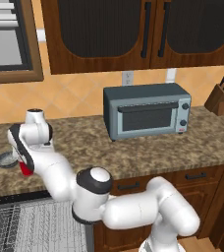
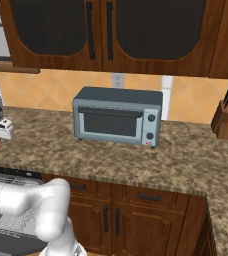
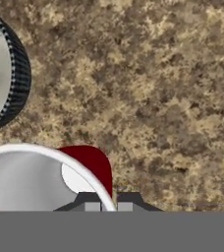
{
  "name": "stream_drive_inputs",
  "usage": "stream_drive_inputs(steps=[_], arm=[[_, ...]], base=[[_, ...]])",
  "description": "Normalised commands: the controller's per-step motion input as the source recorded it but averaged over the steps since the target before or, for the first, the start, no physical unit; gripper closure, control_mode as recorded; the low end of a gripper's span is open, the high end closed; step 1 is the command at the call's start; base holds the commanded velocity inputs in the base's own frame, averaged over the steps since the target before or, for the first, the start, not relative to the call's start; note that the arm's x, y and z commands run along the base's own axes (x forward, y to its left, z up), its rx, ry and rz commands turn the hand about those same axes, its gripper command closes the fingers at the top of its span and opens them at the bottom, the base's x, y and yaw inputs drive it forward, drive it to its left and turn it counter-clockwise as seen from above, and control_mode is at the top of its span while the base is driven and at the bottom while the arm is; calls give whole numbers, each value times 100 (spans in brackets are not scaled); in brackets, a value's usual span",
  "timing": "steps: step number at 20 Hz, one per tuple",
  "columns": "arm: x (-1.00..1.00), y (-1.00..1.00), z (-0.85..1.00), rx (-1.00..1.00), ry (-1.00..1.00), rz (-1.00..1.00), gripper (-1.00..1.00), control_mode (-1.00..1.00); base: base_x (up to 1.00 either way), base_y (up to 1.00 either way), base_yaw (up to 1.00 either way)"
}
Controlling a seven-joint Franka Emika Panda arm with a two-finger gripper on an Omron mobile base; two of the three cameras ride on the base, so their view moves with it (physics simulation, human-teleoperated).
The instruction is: Pick up the cup and bowl from the counter, place them in the dishwasher, and close the dishwasher door.
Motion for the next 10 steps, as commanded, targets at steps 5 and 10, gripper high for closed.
stream_drive_inputs(steps=[5,10], arm=[[-75,-21,-11,6,0,0,100,-100],[-98,-30,-19,8,0,3,100,-100]], base=[[0,0,0],[0,0,0]])
